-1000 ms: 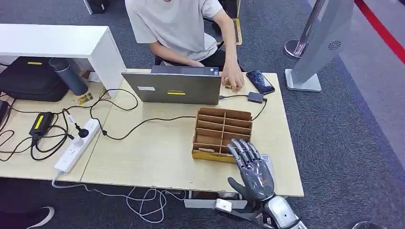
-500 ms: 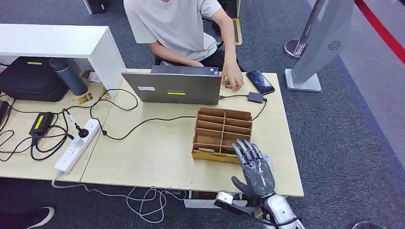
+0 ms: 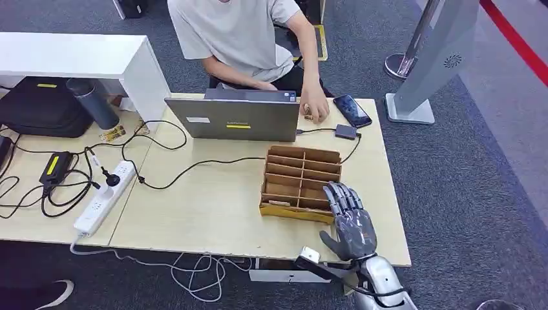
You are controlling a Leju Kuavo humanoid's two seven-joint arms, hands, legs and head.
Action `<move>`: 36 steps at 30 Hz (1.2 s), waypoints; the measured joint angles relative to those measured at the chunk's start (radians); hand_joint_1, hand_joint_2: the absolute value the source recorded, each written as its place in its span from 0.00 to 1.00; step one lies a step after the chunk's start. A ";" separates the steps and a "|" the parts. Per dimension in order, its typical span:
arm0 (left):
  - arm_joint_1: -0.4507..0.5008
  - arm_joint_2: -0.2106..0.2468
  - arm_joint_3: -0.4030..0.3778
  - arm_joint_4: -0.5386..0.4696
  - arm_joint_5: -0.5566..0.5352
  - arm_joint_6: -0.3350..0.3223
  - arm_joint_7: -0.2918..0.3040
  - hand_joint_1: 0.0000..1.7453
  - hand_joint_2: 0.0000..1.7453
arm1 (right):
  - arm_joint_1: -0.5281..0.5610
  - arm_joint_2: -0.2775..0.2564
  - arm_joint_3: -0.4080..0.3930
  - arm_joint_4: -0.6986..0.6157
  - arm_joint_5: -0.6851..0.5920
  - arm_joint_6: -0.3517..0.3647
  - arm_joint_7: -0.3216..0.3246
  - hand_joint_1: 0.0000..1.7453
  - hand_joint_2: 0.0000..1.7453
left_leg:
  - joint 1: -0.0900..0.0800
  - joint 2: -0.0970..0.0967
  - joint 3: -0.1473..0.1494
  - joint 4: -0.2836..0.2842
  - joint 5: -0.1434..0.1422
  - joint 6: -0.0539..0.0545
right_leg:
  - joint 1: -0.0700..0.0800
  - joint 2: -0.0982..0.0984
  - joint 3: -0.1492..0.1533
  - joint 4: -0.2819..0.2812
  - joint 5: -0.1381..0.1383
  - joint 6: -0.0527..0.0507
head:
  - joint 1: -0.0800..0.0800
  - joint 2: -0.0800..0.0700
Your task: Pass the card to the sensor for recognition and then transmit it.
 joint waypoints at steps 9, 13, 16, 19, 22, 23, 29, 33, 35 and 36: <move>0.000 0.000 0.000 0.000 -0.007 0.000 0.000 0.00 1.00 | -0.004 0.010 -0.007 0.008 -0.008 -0.002 -0.010 0.00 1.00 | 0.000 0.000 0.000 0.000 0.000 0.000 | 0.000 0.000 0.000 0.000 0.000 0.000 | 0.000 0.000; 0.000 0.000 0.000 0.000 -0.008 0.002 0.000 0.00 1.00 | -0.004 0.022 -0.005 0.008 -0.009 -0.002 -0.023 0.00 1.00 | 0.000 0.000 0.000 0.000 0.000 0.000 | 0.000 0.000 0.000 0.000 0.000 0.000 | 0.000 0.000; 0.000 0.000 0.000 0.000 -0.008 0.005 0.000 0.00 1.00 | -0.005 0.033 0.005 0.008 -0.011 -0.002 -0.025 0.00 1.00 | 0.000 0.000 0.000 0.000 0.000 0.000 | 0.000 0.000 0.000 0.000 0.000 0.000 | 0.000 0.000; 0.000 0.000 0.001 0.000 -0.011 0.006 0.000 0.00 1.00 | -0.009 0.039 0.024 0.008 -0.018 -0.002 -0.023 0.00 1.00 | 0.000 0.000 0.000 0.000 0.000 0.000 | 0.000 0.000 0.000 0.000 0.000 0.000 | 0.000 0.000; 0.000 0.000 0.002 0.000 -0.012 0.006 0.000 0.00 1.00 | -0.015 0.043 0.037 0.008 -0.024 -0.002 -0.016 0.00 1.00 | 0.000 0.000 0.000 0.000 0.000 0.000 | 0.000 0.000 0.000 0.000 0.000 0.000 | 0.000 0.000; 0.000 0.000 0.002 0.000 -0.013 0.006 0.000 0.00 1.00 | -0.018 0.043 0.042 0.008 -0.025 -0.002 -0.013 0.00 1.00 | 0.000 0.000 0.000 0.000 0.000 0.000 | 0.000 0.000 0.000 0.000 0.000 0.000 | 0.000 0.000; -0.001 0.000 0.005 0.000 -0.025 0.004 0.000 0.00 1.00 | -0.045 0.048 0.062 0.023 -0.027 -0.002 0.016 0.00 1.00 | 0.000 0.000 0.000 0.000 0.000 0.000 | 0.000 0.000 0.000 0.000 0.000 0.000 | 0.000 0.000; -0.002 0.000 0.005 0.000 -0.032 -0.002 0.000 0.00 1.00 | -0.076 0.054 0.066 0.051 -0.010 -0.002 0.044 0.00 1.00 | 0.000 0.000 0.000 0.000 0.000 0.000 | 0.000 0.000 0.000 0.000 0.000 0.000 | 0.000 0.000; -0.002 0.000 0.005 0.000 -0.033 -0.003 0.000 0.00 1.00 | -0.090 0.056 0.065 0.067 -0.006 -0.002 0.048 0.00 1.00 | 0.000 0.000 0.000 0.000 0.001 0.000 | 0.000 0.000 0.000 0.000 0.000 0.000 | 0.000 0.000; -0.002 0.000 0.005 0.000 -0.035 -0.004 -0.001 0.00 1.00 | -0.095 0.058 0.065 0.073 -0.001 -0.002 0.048 0.00 1.00 | 0.000 0.000 0.000 0.000 0.001 0.000 | 0.000 0.000 0.000 0.000 0.000 0.000 | 0.000 0.000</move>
